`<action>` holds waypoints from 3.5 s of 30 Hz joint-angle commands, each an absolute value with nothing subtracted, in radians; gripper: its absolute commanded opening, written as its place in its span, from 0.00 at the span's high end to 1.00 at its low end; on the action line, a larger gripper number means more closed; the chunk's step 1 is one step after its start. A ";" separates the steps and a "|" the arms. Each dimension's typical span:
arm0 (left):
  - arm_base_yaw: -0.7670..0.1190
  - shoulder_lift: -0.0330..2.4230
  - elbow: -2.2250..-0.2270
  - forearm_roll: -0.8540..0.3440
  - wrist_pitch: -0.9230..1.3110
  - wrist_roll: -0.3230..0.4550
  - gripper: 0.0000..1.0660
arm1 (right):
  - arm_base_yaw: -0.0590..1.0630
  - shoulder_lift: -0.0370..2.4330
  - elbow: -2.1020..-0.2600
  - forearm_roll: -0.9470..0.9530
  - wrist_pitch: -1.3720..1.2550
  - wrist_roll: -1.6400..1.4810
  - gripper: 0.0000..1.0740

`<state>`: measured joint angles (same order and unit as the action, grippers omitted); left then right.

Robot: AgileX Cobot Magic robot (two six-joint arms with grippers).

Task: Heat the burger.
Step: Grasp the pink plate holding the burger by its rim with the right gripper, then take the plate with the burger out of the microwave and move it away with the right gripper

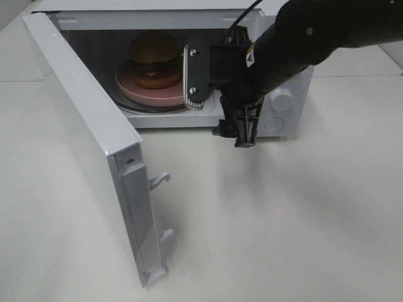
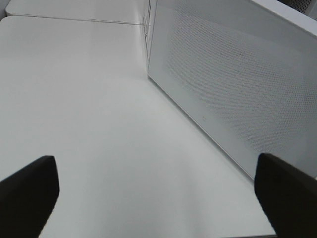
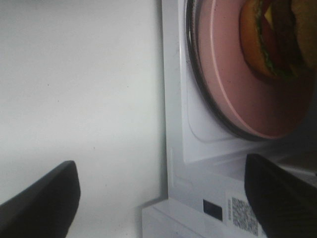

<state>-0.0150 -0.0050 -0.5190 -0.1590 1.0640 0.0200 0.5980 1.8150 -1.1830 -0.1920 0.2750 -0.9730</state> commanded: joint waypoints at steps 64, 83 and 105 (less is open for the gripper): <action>-0.010 -0.017 -0.516 -0.135 1.065 0.015 0.06 | 0.577 2.324 -1.677 -0.109 0.202 -0.944 0.31; -0.010 -0.017 -0.516 -0.135 1.065 0.015 0.06 | 0.578 2.285 -1.677 -0.082 0.357 -1.014 1.00; -0.010 -0.017 -0.516 -0.135 1.065 0.015 0.06 | 0.578 2.191 -1.660 -0.030 0.507 -1.187 1.00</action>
<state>-0.0150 -0.0050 -0.5190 -0.1360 1.0640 0.0200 0.5850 2.2130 -1.6660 -0.0330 0.4940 -1.1990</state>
